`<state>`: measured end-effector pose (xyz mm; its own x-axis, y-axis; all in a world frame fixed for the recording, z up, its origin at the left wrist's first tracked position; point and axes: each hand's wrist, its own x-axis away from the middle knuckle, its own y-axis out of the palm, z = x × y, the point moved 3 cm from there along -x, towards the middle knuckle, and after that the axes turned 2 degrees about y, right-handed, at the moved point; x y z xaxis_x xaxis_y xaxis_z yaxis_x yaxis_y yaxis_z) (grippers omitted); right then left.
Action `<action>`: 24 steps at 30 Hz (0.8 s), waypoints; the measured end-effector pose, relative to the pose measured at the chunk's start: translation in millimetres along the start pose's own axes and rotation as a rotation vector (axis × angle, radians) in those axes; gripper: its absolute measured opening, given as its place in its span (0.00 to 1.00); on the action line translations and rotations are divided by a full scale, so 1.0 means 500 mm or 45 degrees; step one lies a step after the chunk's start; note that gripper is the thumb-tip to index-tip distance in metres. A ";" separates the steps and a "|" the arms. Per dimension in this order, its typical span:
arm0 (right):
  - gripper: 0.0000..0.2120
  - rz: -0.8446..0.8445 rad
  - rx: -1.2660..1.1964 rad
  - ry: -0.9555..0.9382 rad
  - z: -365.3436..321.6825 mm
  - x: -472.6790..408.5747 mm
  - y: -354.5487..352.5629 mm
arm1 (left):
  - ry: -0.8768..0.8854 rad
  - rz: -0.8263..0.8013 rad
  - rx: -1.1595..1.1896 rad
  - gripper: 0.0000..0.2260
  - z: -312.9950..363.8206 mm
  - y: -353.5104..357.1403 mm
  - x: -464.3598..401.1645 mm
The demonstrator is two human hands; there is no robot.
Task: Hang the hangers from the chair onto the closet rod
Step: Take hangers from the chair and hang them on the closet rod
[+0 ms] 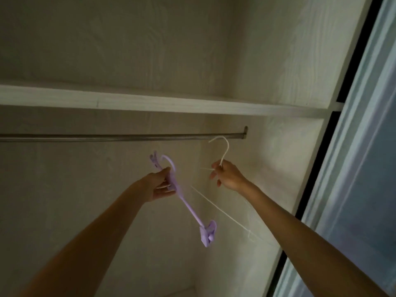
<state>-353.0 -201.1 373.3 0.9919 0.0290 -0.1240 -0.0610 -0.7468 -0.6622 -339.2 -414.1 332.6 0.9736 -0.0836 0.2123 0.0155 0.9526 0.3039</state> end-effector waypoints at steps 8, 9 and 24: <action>0.12 0.112 0.200 0.083 -0.062 -0.143 0.023 | 0.018 -0.018 -0.121 0.15 0.057 -0.018 -0.075; 0.13 0.088 0.230 0.116 -0.056 -0.153 0.033 | 0.016 -0.032 -0.125 0.15 0.056 -0.016 -0.083; 0.23 0.823 0.858 -0.639 -0.072 -0.157 0.002 | -0.033 -0.110 -0.224 0.16 0.056 0.001 -0.157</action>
<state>-426.9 -228.2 409.0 0.5981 0.1440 -0.7884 -0.7626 -0.2001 -0.6151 -422.2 -415.4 342.1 0.9608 -0.1724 0.2172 0.1404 0.9778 0.1553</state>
